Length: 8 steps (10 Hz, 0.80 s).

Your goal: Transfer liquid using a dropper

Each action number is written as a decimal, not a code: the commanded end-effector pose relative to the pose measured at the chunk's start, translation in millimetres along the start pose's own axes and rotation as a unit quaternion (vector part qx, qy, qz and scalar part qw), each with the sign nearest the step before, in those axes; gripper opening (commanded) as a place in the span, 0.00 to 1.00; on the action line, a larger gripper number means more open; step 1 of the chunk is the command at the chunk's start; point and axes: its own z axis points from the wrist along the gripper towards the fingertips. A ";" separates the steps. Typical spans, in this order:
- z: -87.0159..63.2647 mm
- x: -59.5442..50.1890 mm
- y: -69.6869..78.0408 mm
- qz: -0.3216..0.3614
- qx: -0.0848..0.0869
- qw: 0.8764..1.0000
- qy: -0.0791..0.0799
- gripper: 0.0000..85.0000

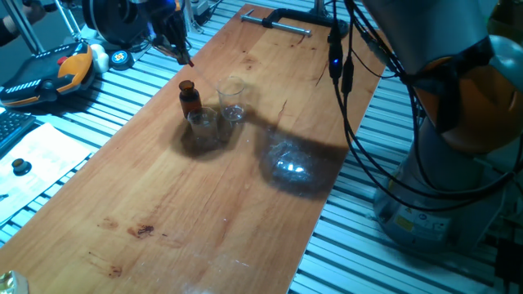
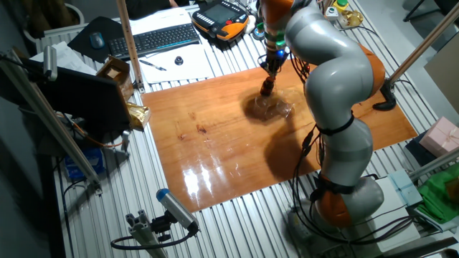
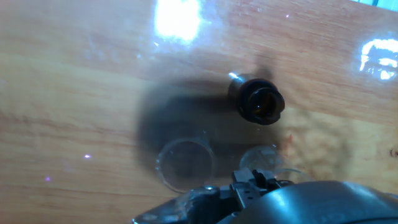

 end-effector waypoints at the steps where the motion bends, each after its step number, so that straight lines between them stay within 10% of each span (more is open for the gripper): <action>1: -1.1 -0.5 2.0 0.007 -0.006 1.000 -0.005 0.01; 8: 11.8 -5.7 27.5 0.034 -0.015 0.999 -0.039 0.01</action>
